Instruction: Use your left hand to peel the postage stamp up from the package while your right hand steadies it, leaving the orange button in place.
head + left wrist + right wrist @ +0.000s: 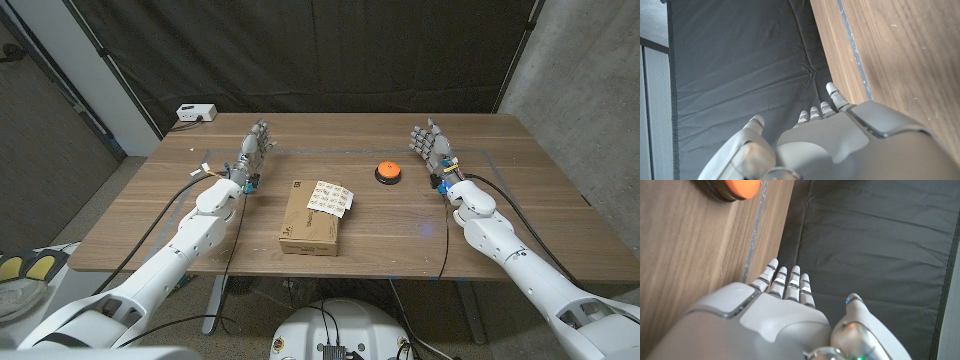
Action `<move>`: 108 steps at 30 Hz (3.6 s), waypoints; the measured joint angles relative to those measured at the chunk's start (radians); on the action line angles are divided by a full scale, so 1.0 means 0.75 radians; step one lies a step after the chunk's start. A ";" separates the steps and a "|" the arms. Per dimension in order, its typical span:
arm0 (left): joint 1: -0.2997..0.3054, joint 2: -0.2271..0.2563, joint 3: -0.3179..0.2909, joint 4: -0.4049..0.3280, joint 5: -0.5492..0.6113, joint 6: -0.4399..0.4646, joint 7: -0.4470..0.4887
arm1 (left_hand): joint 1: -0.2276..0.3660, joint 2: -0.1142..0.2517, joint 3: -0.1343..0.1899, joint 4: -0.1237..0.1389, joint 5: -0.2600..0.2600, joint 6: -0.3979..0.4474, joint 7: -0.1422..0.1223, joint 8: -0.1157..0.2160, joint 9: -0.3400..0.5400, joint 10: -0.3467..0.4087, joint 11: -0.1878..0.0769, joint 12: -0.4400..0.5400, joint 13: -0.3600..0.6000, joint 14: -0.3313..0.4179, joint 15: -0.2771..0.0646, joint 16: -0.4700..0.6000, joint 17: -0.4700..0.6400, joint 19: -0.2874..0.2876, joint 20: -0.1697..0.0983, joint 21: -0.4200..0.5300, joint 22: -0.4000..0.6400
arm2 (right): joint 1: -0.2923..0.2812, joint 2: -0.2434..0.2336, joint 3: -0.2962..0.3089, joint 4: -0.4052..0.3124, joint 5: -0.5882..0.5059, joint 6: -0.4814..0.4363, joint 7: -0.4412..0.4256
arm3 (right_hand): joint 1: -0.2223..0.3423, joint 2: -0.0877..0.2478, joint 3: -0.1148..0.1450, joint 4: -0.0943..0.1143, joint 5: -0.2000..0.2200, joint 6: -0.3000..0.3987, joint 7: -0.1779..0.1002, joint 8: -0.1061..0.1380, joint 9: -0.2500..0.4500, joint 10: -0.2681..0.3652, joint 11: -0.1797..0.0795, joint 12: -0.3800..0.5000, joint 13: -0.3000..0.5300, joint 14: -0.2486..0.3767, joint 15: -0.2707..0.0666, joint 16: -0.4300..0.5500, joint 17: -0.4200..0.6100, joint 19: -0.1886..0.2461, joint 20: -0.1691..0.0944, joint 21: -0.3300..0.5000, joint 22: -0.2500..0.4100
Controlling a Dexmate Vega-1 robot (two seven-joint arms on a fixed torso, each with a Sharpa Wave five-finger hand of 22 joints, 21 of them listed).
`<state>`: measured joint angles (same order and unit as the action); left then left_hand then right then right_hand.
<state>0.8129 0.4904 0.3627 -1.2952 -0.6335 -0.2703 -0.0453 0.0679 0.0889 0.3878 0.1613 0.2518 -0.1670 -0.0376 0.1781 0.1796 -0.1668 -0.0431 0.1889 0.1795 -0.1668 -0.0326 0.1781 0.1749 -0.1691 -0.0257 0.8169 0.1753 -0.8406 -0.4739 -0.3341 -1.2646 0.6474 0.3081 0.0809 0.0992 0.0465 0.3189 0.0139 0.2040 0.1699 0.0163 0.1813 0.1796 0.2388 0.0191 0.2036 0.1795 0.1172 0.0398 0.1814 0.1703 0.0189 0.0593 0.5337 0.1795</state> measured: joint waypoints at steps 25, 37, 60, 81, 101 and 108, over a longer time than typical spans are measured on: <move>-0.011 -0.132 -0.084 -0.075 0.208 0.104 0.017 | 0.000 0.000 0.000 0.000 0.005 -0.009 -0.039 0.020 0.000 0.017 0.032 0.017 0.006 -0.007 0.008 0.010 0.000 -0.003 0.065 -0.005 0.000 | -0.024 0.136 0.338 -0.073 -0.256 -0.293 0.274 | 0.110 0.033 0.055 -0.093 -0.021 0.088 0.012 0.035 0.006 0.110 0.100 0.031 0.006 0.181 0.080 0.031 0.006 0.109 0.062 0.000 0.006; -0.001 -0.156 -0.089 -0.104 0.237 0.124 0.007 | 0.000 0.000 -0.006 -0.006 0.005 0.011 -0.067 0.020 0.000 0.051 0.066 0.031 0.006 0.004 0.104 0.024 0.006 -0.005 0.167 -0.016 0.006 | -0.066 0.029 0.369 -0.229 -0.303 -0.523 0.463 | 0.123 0.046 0.062 -0.100 -0.026 0.110 0.005 0.035 0.006 0.128 0.118 0.041 0.006 0.229 0.102 0.035 0.007 0.106 0.068 -0.007 0.012; 0.003 -0.154 -0.094 -0.129 0.247 0.151 -0.045 | 0.000 0.000 -0.010 -0.002 0.005 0.011 -0.081 0.020 0.006 0.063 0.077 0.031 0.012 0.019 0.119 0.029 0.012 -0.006 0.194 -0.026 0.006 | -0.078 -0.131 0.313 -0.433 -0.341 -0.767 0.721 | 0.134 0.069 0.087 -0.112 -0.031 0.141 0.036 0.029 0.012 0.241 0.163 0.054 0.006 0.466 0.092 0.061 0.012 0.449 0.102 0.100 0.012; 0.003 -0.150 -0.084 -0.150 0.260 0.164 -0.053 | 0.000 0.000 -0.015 -0.007 0.005 0.011 -0.081 0.020 0.006 0.068 0.082 0.031 0.012 0.010 0.110 0.029 0.012 -0.006 0.194 -0.034 0.012 | -0.009 -0.270 0.202 -0.528 -0.394 -0.929 0.954 | 0.141 0.076 0.116 -0.127 -0.031 0.308 0.103 0.055 0.012 0.369 0.183 0.079 0.006 0.588 0.083 0.041 0.012 0.571 0.114 0.125 0.002; -0.046 -0.158 -0.073 -0.086 0.252 0.156 -0.105 | 0.000 0.000 -0.015 -0.007 0.005 0.010 -0.081 0.020 0.006 0.068 0.082 0.031 0.012 0.018 0.103 0.029 0.012 -0.006 0.194 -0.039 0.012 | 0.147 -0.249 0.044 -0.421 -0.478 -0.978 1.133 | 0.184 0.094 0.153 -0.164 -0.019 0.289 0.081 0.029 0.012 0.304 0.172 0.032 0.006 0.456 0.124 -0.005 0.012 0.380 0.114 0.028 0.006; -0.058 -0.157 -0.074 -0.065 0.243 0.147 -0.129 | 0.000 0.000 -0.015 -0.007 0.005 0.011 -0.081 0.020 0.006 0.068 0.081 0.031 0.012 0.018 0.103 0.029 0.012 -0.006 0.194 -0.044 0.012 | 0.205 -0.229 -0.015 -0.392 -0.514 -1.002 1.173 | 0.203 0.091 0.167 -0.178 -0.010 0.272 0.096 0.024 0.019 0.287 0.179 0.019 0.006 0.449 0.117 -0.005 0.012 0.427 0.097 0.041 0.012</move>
<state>0.7695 0.3728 0.3076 -1.3438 -0.4509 -0.1603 -0.1418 0.0680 0.0887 0.3766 0.1557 0.2554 -0.1591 -0.0981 0.1934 0.1839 -0.1161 0.0180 0.2120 0.1884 -0.1534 0.0445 0.2002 0.1838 -0.1738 0.1194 0.7837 0.1843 -0.6869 -0.6453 -0.3450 -1.5584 0.2623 -0.4432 0.9608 0.2518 0.1149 0.4443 -0.1197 0.1963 0.3736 0.0881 0.1992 0.1935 0.4542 0.1537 0.2179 0.1838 0.4537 0.1274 0.1773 0.1791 0.3391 0.1322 0.5643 0.1888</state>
